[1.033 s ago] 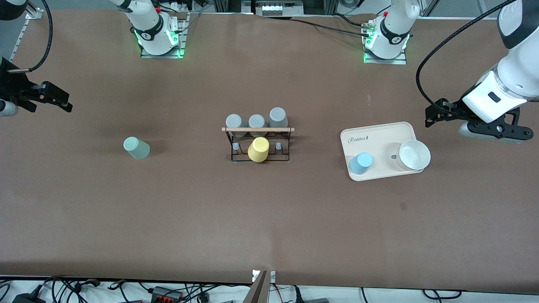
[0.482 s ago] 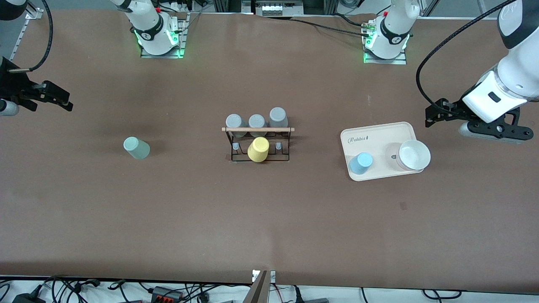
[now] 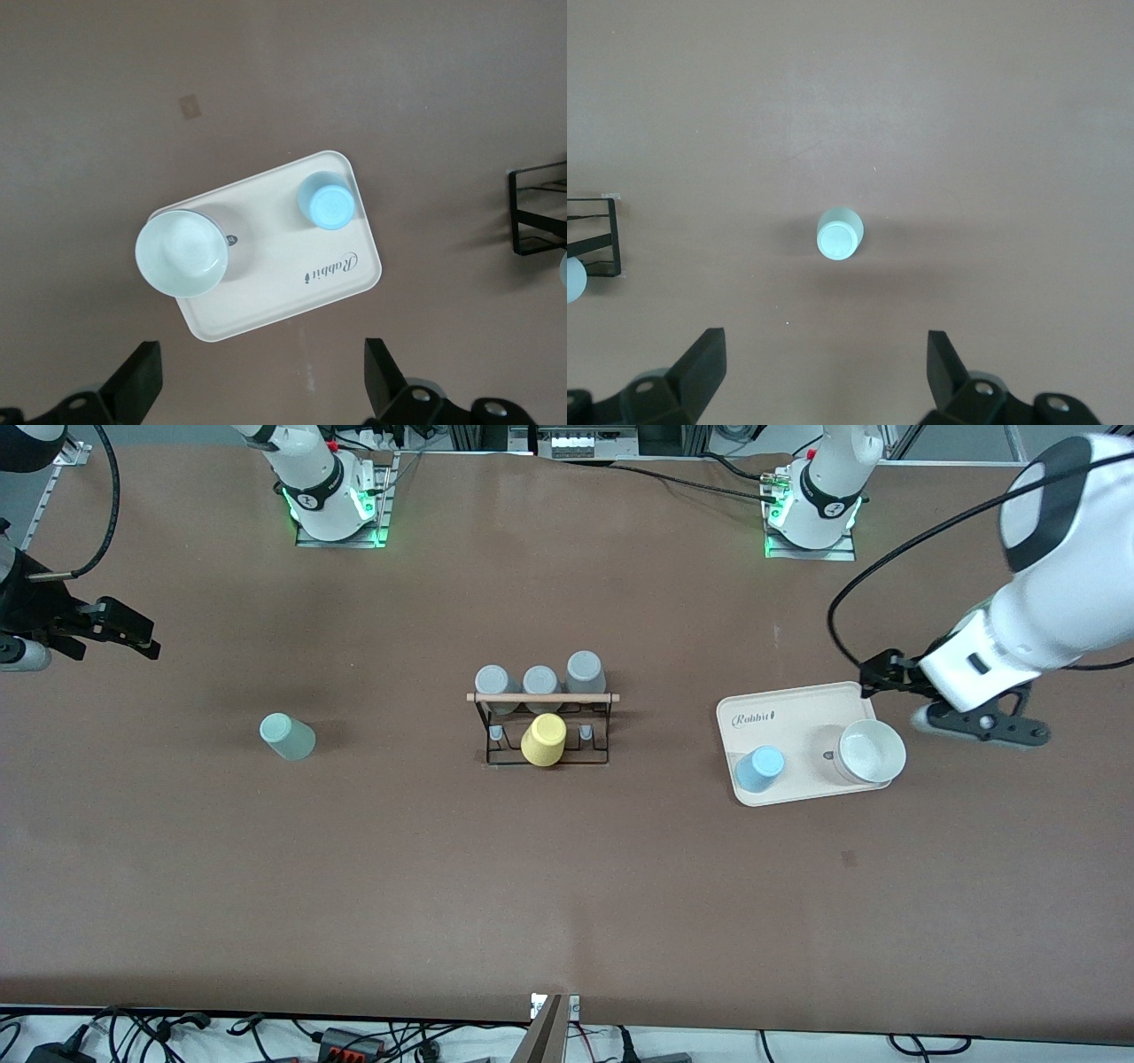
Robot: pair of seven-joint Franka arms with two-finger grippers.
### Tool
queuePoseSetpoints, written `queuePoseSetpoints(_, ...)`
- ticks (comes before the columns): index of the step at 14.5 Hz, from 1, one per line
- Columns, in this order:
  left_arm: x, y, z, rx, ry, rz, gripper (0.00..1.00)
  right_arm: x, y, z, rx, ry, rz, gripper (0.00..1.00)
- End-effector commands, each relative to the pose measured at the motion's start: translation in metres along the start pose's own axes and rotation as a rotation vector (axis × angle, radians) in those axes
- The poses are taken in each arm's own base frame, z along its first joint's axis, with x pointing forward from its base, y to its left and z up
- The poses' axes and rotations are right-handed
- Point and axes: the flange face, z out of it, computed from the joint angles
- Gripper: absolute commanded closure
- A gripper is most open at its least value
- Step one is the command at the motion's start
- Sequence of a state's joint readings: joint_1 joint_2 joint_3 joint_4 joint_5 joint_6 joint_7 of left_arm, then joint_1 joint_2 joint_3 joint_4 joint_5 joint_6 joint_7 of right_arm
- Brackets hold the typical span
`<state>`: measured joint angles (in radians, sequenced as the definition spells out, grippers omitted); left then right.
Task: Hang scattered cups on rack with three cups
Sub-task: 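Move the left gripper down toward the light blue cup on the tray, then grasp the light blue cup with the left gripper and lift it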
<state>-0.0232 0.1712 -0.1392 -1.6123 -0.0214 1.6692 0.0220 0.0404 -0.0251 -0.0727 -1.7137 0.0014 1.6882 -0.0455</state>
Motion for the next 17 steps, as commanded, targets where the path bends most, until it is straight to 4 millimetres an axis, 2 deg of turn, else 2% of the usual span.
queuePoseSetpoints(1, 0.006, 0.011, 0.008, 0.008, -0.027, 0.04, 0.0, -0.001, -0.001, 0.005, -0.013, -0.012, -0.007, 0.0)
queuePoseSetpoints(4, 0.011, 0.01, 0.021, 0.003, -0.05, 0.039, 0.0, 0.002, -0.001, 0.01, -0.014, -0.019, -0.005, 0.0)
queuePoseSetpoints(6, 0.018, 0.023, 0.042, 0.001, -0.085, 0.052, 0.0, 0.002, -0.001, 0.009, -0.012, -0.015, -0.005, 0.0)
queuePoseSetpoints(9, 0.024, 0.033, 0.054, 0.001, -0.096, 0.063, 0.0, 0.005, -0.001, 0.01, -0.013, -0.006, -0.005, 0.0)
queuePoseSetpoints(11, 0.033, 0.042, 0.077, -0.002, -0.117, 0.079, 0.0, 0.008, -0.001, 0.015, -0.013, -0.008, -0.005, 0.0)
queuePoseSetpoints(17, 0.07, 0.054, 0.172, -0.013, -0.112, 0.098, 0.0, 0.011, 0.001, 0.017, -0.014, -0.015, -0.002, 0.0)
